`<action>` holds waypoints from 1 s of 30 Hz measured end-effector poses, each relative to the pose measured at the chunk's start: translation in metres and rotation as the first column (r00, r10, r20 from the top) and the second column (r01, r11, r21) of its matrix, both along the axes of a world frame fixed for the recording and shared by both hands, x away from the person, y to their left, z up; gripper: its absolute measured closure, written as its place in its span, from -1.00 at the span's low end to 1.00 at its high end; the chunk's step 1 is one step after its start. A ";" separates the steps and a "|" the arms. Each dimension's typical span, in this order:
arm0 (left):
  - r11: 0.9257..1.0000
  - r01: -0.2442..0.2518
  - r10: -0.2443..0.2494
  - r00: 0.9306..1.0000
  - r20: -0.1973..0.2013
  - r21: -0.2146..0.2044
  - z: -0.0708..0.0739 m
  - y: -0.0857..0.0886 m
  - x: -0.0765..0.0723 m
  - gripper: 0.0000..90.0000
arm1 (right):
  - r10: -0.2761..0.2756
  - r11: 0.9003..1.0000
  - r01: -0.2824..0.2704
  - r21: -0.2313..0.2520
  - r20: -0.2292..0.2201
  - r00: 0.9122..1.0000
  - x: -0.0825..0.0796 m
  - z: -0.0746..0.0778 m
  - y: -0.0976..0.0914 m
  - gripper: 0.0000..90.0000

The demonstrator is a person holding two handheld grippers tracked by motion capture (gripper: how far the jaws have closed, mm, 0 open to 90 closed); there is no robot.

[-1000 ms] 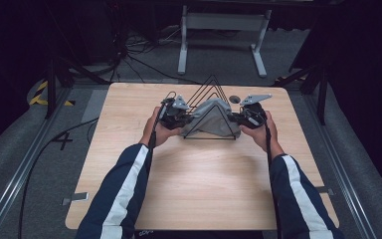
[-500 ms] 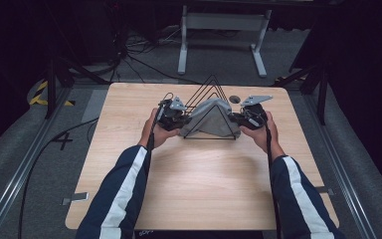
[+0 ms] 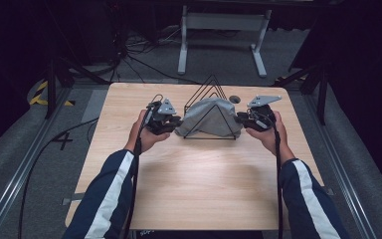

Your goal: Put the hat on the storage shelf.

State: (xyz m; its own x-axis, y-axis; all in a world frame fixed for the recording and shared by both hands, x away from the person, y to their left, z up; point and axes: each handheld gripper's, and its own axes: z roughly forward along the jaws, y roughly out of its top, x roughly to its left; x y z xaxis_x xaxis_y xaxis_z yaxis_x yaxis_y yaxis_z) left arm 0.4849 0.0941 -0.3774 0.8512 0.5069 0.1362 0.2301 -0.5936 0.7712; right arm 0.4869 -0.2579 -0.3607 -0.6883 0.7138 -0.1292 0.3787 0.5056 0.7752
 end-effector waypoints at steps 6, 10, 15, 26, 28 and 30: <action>0.999 0.013 -0.013 1.000 0.004 0.030 0.001 0.015 -0.019 0.62 | 0.004 1.000 -0.004 -0.014 -0.001 1.000 -0.015 0.002 -0.012 0.59; 0.998 0.021 -0.022 1.000 0.004 0.063 0.000 0.023 -0.030 0.54 | 0.006 1.000 -0.006 -0.028 0.003 1.000 -0.023 0.002 -0.017 0.53; 0.994 0.019 -0.020 1.000 0.007 0.106 -0.004 0.037 -0.048 0.43 | 0.013 0.998 -0.013 -0.060 0.000 1.000 -0.041 -0.001 -0.026 0.40; 0.977 -0.006 0.007 1.000 0.000 0.213 -0.023 0.063 -0.086 -0.04 | 0.027 0.995 -0.028 -0.099 -0.006 1.000 -0.081 -0.020 -0.049 -0.06; 0.976 -0.010 0.013 1.000 -0.011 0.218 -0.030 0.069 -0.094 -0.13 | 0.020 0.993 -0.020 -0.114 0.002 1.000 -0.093 -0.030 -0.056 -0.15; 0.978 -0.008 0.012 1.000 -0.021 0.206 -0.035 0.074 -0.100 -0.14 | 0.020 0.993 -0.020 -0.116 -0.001 1.000 -0.096 -0.033 -0.058 -0.16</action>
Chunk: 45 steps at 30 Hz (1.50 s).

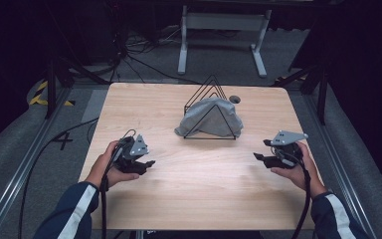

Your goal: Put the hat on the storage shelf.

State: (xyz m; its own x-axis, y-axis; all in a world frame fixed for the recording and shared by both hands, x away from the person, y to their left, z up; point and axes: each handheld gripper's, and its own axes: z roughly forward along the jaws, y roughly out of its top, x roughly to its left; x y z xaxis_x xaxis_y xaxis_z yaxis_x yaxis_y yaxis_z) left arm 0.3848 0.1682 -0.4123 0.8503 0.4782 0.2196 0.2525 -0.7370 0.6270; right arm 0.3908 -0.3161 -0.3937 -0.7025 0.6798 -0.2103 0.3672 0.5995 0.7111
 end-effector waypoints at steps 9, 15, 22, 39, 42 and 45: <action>0.998 -0.025 0.022 0.998 -0.051 -0.051 -0.034 0.027 -0.028 -0.31 | -0.037 0.999 0.039 0.029 -0.044 0.998 -0.036 -0.039 -0.029 -0.27; 0.990 -0.088 0.078 0.992 -0.096 -0.106 -0.060 0.044 -0.036 -0.47 | -0.067 0.995 0.073 0.069 -0.092 0.993 -0.050 -0.062 -0.043 -0.40; 0.969 -0.138 0.108 0.983 -0.149 -0.203 -0.069 0.053 -0.037 -0.63 | -0.102 0.983 0.117 0.138 -0.115 0.988 -0.052 -0.074 -0.051 -0.56; 0.968 -0.144 0.114 0.982 -0.151 -0.206 -0.070 0.051 -0.036 -0.66 | -0.137 0.979 0.153 0.138 -0.116 0.984 -0.050 -0.074 -0.051 -0.59; 0.968 -0.143 0.113 0.982 -0.150 -0.206 -0.070 0.051 -0.035 -0.66 | -0.138 0.978 0.154 0.137 -0.116 0.984 -0.050 -0.074 -0.051 -0.59; 0.968 -0.144 0.114 0.982 -0.151 -0.207 -0.070 0.051 -0.036 -0.66 | -0.140 0.978 0.156 0.136 -0.117 0.983 -0.050 -0.074 -0.051 -0.59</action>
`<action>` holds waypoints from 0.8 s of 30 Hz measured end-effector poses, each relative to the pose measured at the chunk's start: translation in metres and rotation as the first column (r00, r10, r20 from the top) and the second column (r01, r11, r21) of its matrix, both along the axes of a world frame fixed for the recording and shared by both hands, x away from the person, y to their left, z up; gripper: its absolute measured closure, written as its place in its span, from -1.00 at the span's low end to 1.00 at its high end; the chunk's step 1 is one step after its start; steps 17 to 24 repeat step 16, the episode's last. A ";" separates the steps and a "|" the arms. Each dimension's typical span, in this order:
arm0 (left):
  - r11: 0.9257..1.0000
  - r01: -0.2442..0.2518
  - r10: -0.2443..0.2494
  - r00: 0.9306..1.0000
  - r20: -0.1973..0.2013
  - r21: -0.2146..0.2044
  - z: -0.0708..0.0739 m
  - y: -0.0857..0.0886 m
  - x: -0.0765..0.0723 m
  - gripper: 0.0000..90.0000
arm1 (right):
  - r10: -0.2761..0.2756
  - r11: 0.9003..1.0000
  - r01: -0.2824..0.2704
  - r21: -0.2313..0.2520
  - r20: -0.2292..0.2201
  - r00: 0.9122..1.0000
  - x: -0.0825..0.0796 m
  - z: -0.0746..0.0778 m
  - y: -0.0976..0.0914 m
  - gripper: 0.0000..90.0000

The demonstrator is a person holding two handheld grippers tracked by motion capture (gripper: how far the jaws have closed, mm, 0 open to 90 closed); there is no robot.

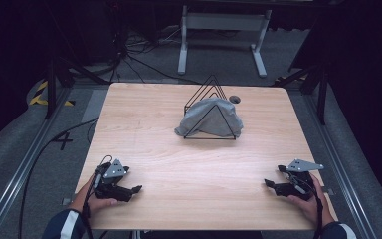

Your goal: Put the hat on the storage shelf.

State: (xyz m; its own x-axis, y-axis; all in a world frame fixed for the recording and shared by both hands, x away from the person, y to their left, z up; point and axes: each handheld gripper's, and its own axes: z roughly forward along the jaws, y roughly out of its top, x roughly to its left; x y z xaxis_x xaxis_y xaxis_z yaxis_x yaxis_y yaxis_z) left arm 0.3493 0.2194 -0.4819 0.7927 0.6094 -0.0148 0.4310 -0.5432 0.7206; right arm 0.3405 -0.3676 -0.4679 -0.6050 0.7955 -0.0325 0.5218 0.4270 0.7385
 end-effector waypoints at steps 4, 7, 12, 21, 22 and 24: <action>1.000 0.001 -0.001 1.000 0.001 0.001 0.000 0.000 0.000 -0.66 | -0.001 1.000 0.001 0.000 0.000 1.000 0.000 0.000 0.000 -0.59; 1.000 0.001 -0.001 1.000 0.001 0.000 0.000 0.000 0.000 -0.66 | -0.001 1.000 0.001 0.000 0.000 1.000 0.000 0.000 0.000 -0.59; 1.000 -0.001 0.001 1.000 -0.003 -0.003 0.000 0.000 0.000 -0.66 | -0.001 1.000 0.001 0.000 0.000 1.000 0.000 0.000 0.000 -0.59; 1.000 0.001 -0.001 1.000 0.000 0.000 0.000 0.000 0.000 -0.66 | -0.001 1.000 0.001 0.000 0.000 1.000 0.000 0.000 0.000 -0.59; 1.000 0.001 -0.001 1.000 0.000 0.000 0.000 0.000 0.000 -0.66 | -0.001 1.000 0.001 0.000 0.000 1.000 0.000 0.000 0.000 -0.59; 1.000 0.001 -0.001 1.000 0.000 0.000 0.000 0.000 0.000 -0.66 | -0.001 1.000 0.001 0.000 0.000 1.000 0.000 0.000 0.000 -0.59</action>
